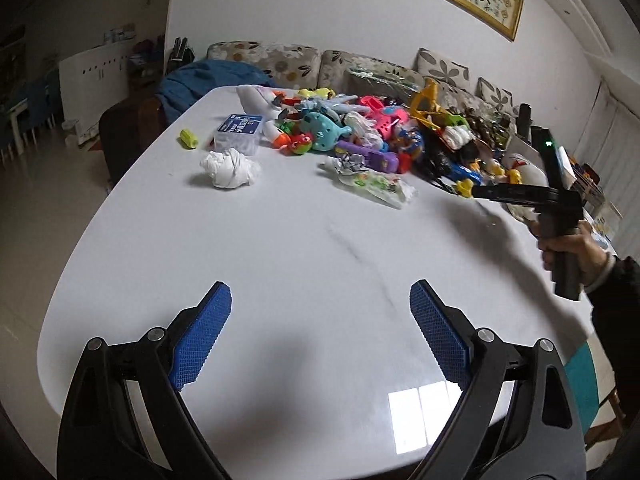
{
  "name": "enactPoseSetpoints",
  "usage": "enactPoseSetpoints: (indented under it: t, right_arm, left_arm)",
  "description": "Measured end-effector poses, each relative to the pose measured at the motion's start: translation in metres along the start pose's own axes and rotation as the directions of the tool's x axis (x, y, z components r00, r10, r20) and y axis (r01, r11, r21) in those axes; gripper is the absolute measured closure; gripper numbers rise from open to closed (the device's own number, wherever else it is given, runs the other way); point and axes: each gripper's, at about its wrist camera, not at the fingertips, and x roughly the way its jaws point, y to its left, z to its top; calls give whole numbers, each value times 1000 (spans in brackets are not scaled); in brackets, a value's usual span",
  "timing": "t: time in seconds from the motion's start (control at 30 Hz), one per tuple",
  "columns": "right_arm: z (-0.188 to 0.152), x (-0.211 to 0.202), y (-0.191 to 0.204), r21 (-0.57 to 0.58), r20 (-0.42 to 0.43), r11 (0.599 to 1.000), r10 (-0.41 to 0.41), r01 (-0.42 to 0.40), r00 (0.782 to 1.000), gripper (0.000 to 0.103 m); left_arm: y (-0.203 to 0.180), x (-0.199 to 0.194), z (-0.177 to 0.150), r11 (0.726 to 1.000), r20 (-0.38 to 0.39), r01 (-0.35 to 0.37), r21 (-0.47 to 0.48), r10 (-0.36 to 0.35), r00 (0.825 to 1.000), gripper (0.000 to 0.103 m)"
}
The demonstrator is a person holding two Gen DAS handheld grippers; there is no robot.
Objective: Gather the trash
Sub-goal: 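Grasp the yellow rubber duck with the right tool while the left tool grasps the white tissue ball, then carry the duck and tissue down to the cardboard box and open both tools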
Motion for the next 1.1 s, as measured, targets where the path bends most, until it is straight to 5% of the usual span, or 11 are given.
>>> enactPoseSetpoints:
  t: [0.2,0.23,0.27,0.33,0.6,0.77,0.87,0.9,1.1]
  right_arm:
    - [20,32,8,45,13,989,-142,141,990,44]
    - [20,34,13,21,10,983,-180,180,984,50]
    - [19,33,17,-8,12,983,-186,186,983,68]
    - [15,31,19,-29,13,981,-190,191,982,68]
    - [-32,-18,16,30,0,999,-24,24,1000,68]
    - [-68,-66,35,-36,43,998,49,-48,998,68]
    - [-79,-85,48,-76,45,994,85,-81,995,68]
    - [-83,-89,49,-87,45,992,94,-90,995,68]
    - [-103,-103,71,-113,42,982,158,-152,987,68]
  left_arm:
    - [10,22,12,999,-20,-19,25,20,1000,14]
    - [12,27,16,999,-25,-29,27,29,999,14]
    - [15,31,18,999,-30,-33,21,33,999,14]
    - [22,39,25,999,-42,-44,3,45,998,14]
    - [65,90,73,988,-81,-138,-72,132,988,14]
    - [77,135,105,973,-106,-221,-61,213,971,14]
    - [75,159,105,964,-156,-266,-9,261,953,37]
    - [69,158,104,967,-149,-256,21,256,955,55]
    - [29,109,72,974,-121,-219,56,224,967,57]
